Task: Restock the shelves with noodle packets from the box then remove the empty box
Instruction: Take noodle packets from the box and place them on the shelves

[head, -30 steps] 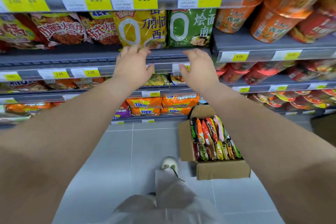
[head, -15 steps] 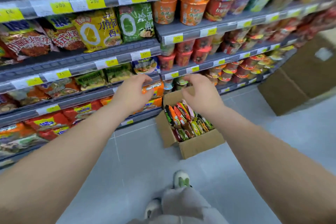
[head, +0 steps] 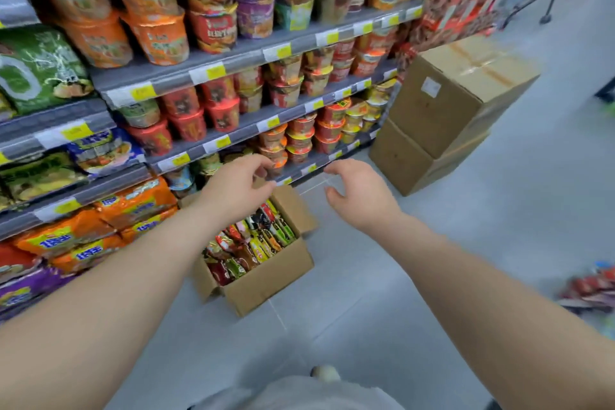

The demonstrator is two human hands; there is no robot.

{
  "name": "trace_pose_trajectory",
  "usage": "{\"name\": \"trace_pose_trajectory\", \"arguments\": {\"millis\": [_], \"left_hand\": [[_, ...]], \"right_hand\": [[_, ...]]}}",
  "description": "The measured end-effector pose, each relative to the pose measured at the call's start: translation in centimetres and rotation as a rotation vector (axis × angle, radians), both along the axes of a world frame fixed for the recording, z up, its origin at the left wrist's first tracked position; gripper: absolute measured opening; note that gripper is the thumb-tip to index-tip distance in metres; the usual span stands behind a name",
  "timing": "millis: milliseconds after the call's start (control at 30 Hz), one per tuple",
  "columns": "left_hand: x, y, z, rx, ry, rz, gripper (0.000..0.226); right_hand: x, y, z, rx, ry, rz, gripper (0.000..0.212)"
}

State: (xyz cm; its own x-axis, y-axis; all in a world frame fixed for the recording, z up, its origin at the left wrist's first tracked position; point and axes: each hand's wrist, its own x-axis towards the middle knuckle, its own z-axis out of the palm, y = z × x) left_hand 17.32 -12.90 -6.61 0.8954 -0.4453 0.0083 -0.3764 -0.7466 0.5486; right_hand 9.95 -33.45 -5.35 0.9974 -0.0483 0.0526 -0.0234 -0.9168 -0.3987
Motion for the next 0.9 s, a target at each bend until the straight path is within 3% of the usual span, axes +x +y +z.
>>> {"name": "trace_pose_trajectory", "arguments": {"millis": [267, 533, 700, 900], "left_hand": [[3.9, -10.4, -1.3, 0.014, 0.072, 0.029, 0.034], [17.0, -16.2, -2.7, -0.008, 0.095, 0.079, 0.032], [24.5, -17.6, -1.9, -0.032, 0.116, 0.188, 0.031], [28.3, -15.9, -1.9, -0.028, 0.140, 0.455, 0.034]], "right_hand": [[4.9, -11.0, -1.2, 0.018, 0.060, -0.007, 0.037], [19.3, -15.7, -1.9, 0.066, 0.061, 0.063, 0.032], [28.0, -16.9, -1.7, 0.083, 0.052, 0.151, 0.031], [37.1, -15.8, -2.7, 0.067, 0.123, 0.413, 0.035]]}}
